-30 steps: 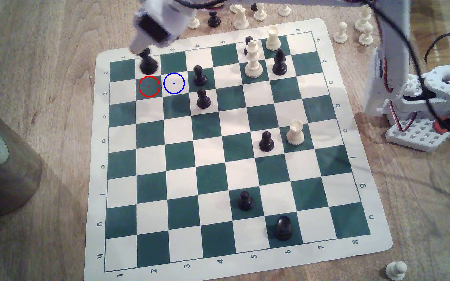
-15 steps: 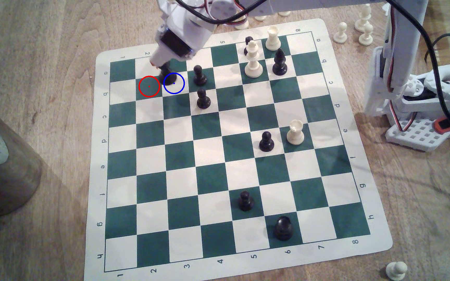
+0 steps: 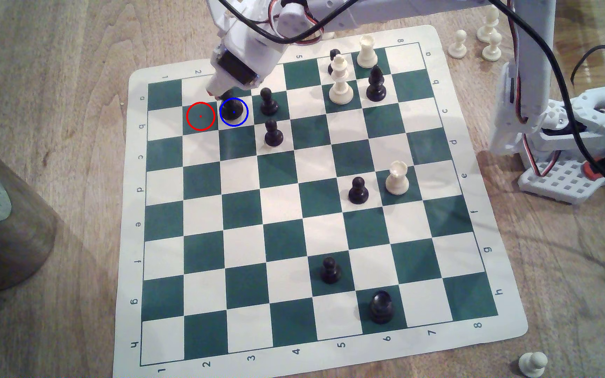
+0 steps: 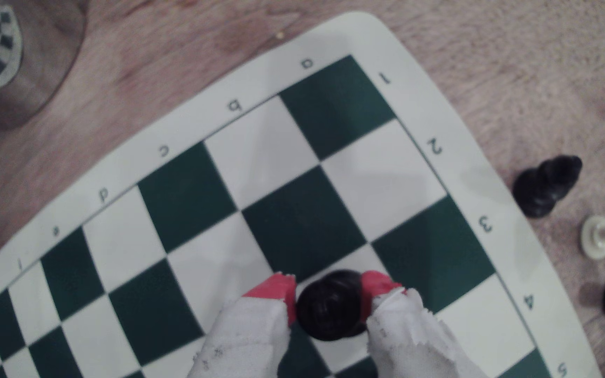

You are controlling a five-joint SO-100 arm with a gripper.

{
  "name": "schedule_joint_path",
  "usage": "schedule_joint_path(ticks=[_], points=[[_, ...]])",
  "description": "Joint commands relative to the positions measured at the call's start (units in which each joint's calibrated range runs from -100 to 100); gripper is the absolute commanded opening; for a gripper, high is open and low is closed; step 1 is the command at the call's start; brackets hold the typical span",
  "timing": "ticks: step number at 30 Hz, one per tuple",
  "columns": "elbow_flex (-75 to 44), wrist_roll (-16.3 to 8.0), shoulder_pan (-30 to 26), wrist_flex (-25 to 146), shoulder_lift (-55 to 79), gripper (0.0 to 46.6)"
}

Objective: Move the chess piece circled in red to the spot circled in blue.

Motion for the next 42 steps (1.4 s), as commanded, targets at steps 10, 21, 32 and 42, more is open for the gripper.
schedule_joint_path(ticks=[10, 21, 32, 42], points=[[-1.1, 0.9, 0.7, 0.3, 0.7, 1.5], [0.6, 0.8, 1.3, -0.7, -1.2, 21.8], [2.7, 0.9, -1.9, 11.2, -16.5, 21.6], [21.0, 1.3, -14.9, 18.0, -48.3, 0.2]])
